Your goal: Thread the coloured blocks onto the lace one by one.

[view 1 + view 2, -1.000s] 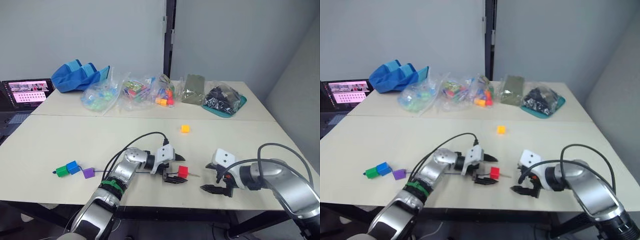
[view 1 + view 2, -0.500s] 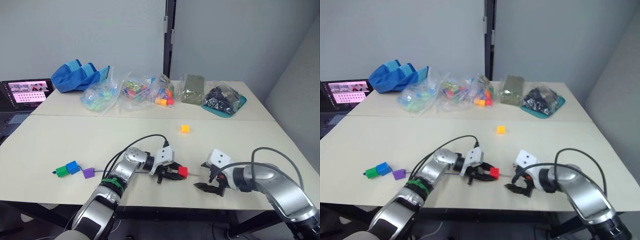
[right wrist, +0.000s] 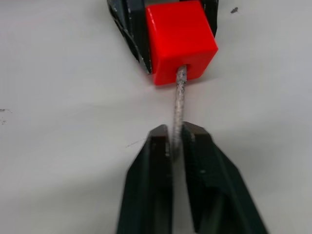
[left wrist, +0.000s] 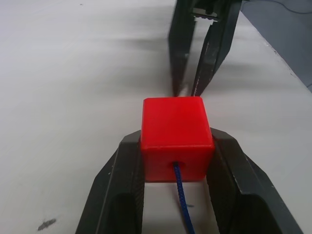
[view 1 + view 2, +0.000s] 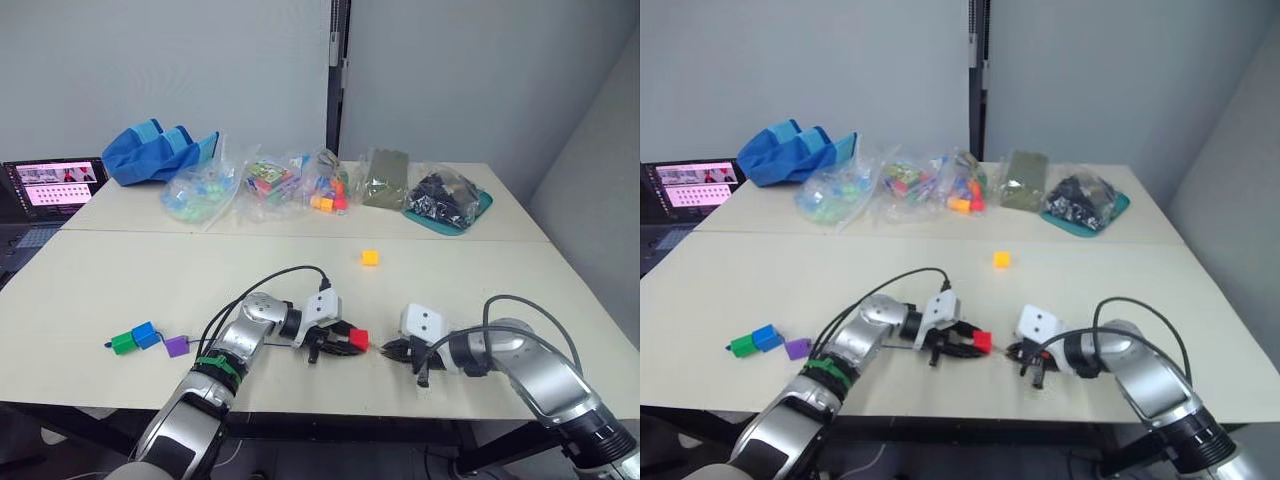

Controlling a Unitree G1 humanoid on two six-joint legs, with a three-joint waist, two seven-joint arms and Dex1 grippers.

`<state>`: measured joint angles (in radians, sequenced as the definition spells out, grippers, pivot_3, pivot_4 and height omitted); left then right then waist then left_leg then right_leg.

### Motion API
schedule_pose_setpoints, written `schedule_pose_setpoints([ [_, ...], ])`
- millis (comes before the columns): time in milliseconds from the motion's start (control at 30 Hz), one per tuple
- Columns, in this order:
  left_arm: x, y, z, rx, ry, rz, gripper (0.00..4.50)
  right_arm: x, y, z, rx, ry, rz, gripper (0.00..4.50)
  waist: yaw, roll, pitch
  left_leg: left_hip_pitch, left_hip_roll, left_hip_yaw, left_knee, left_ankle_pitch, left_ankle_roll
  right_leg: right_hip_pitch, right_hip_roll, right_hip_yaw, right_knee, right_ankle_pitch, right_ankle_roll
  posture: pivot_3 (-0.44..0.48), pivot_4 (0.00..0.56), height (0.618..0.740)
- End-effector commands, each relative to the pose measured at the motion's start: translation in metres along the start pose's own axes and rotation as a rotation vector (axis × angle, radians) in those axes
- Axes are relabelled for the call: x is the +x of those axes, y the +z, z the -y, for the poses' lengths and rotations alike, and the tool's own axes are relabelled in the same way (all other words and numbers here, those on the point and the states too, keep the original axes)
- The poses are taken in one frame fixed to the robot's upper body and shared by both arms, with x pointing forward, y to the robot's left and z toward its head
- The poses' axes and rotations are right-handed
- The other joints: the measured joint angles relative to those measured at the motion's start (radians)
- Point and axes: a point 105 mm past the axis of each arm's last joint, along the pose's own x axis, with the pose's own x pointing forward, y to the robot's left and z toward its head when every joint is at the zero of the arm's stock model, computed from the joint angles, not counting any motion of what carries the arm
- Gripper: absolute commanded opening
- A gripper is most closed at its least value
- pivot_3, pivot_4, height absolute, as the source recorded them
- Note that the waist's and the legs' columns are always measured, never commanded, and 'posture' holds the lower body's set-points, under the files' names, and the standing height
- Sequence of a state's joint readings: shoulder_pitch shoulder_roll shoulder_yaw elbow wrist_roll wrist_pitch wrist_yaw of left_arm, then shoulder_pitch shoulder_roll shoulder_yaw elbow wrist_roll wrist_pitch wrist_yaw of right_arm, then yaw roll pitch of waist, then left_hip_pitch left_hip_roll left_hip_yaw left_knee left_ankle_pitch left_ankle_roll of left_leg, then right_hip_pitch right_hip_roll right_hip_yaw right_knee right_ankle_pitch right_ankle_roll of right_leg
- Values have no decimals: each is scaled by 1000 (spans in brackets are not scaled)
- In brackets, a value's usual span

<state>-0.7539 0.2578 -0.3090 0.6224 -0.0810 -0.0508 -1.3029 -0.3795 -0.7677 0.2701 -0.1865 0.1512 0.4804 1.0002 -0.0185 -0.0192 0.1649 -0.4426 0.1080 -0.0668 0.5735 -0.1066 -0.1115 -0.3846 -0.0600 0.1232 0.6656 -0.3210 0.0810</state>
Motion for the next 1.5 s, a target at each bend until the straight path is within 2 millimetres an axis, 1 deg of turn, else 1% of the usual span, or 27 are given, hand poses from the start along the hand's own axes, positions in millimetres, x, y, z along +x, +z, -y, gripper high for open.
schedule_pose_setpoints([
  [33,-7,9,1,16,13,33,1205,4,-4,5,-12,-22,-14,0,0,0,0,0,0,0,0,0,0,0,0,0,0,0,0,0,150,740],
  [100,-12,8,2,11,22,32,1205,4,-3,9,-16,-27,-8,0,-1,0,0,1,0,0,0,0,0,1,0,0,0,0,0,0,150,740],
  [200,-33,6,3,3,53,29,1205,5,-1,13,-24,-20,-4,0,-7,0,0,1,0,0,0,0,0,1,0,0,1,0,0,0,150,740],
  [367,-80,-9,5,-29,146,-27,1205,9,2,17,-52,7,4,0,-10,0,0,2,0,0,0,0,0,1,0,0,1,0,0,0,150,740],
  [433,-107,-19,10,-53,193,-64,1205,13,5,18,-68,26,9,0,-12,0,0,2,0,0,0,0,0,1,0,0,1,0,0,0,150,740],
  [467,-123,-24,13,-66,222,-89,1205,15,6,18,-80,39,10,0,-14,0,0,2,0,0,0,0,0,1,0,0,1,0,0,0,150,740],
  [600,-169,-39,21,-102,318,-169,1205,20,9,18,-107,75,18,0,-24,0,0,2,1,0,-1,0,0,1,0,0,1,0,0,0,150,740],
  [633,-186,-43,24,-121,350,-192,1205,21,11,18,-116,85,20,0,-26,0,0,2,1,0,-1,0,0,0,0,0,1,0,0,0,150,740],
  [667,-197,-45,27,-133,369,-206,1205,22,12,18,-123,91,22,0,-28,0,0,2,1,0,-2,0,0,0,0,0,2,0,0,0,150,740],
  [733,-231,-49,32,-169,445,-250,1205,24,15,18,-130,104,32,0,-30,0,0,2,1,0,-2,0,0,0,1,0,2,0,-1,0,150,740],
  [800,-251,-51,35,-183,492,-279,1205,26,18,17,-123,114,48,0,-29,0,0,2,2,0,-3,0,0,-1,1,0,2,0,-1,0,150,740],
  [867,-263,-52,37,-180,524,-297,1205,27,18,15,-117,129,55,0,-26,0,0,2,2,0,-3,0,0,-1,1,0,2,-1,-1,0,150,740],
  [900,-267,-53,37,-183,551,-305,1205,28,18,15,-117,134,55,0,-25,0,0,2,2,1,-3,0,0,-1,1,0,2,-1,-1,0,150,740],
  [1000,-273,-56,36,-192,581,-316,1205,30,18,14,-119,140,57,0,-22,0,0,2,2,1,-3,0,-1,-1,1,0,2,-1,-1,0,150,740],
  [1067,-275,-51,34,-206,596,-269,1205,32,21,14,-119,141,64,0,-21,0,0,2,2,2,-3,0,-1,-1,1,0,2,-1,-1,0,150,740],
  [1133,-276,-41,29,-189,615,-213,2245,32,22,13,-117,142,68,0,-22,0,0,2,2,2,-3,0,-1,-2,1,0,2,-1,-1,0,150,740],
  [1167,-273,-32,26,-178,604,-171,2567,32,21,13,-116,145,67,0,-22,0,0,2,2,2,-3,0,-1,-2,1,0,2,-1,-1,0,150,740],
  [1233,-268,-6,18,-152,591,-49,3204,31,20,11,-116,153,56,0,-22,0,0,2,2,2,-3,0,-1,-2,1,0,3,-1,-1,0,150,740],
  [1267,-265,6,14,-123,585,-19,3557,29,19,9,-115,163,49,0,-21,0,0,2,2,2,-3,0,-1,-2,1,0,3,-1,-1,0,150,740],
  [1333,-262,16,11,-80,576,-11,4192,27,18,5,-108,179,41,0,-19,0,0,1,2,2,-3,0,-1,-2,1,0,3,-1,-1,0,150,740],
  [1367,-253,25,9,-50,535,0,4475,25,19,3,-107,190,35,0,-18,0,0,1,2,2,-3,0,-1,-2,1,0,3,-1,-1,0,150,740],
  [1433,-236,37,5,-8,472,17,4475,22,21,0,-108,204,26,0,-16,0,0,1,2,2,-3,0,-1,-2,1,0,2,-1,-1,0,150,740],
  [1500,-215,43,2,22,426,41,4475,21,24,-2,-109,206,27,0,-11,0,0,1,2,2,-3,0,-1,-1,1,0,2,-1,-1,0,150,740],
])
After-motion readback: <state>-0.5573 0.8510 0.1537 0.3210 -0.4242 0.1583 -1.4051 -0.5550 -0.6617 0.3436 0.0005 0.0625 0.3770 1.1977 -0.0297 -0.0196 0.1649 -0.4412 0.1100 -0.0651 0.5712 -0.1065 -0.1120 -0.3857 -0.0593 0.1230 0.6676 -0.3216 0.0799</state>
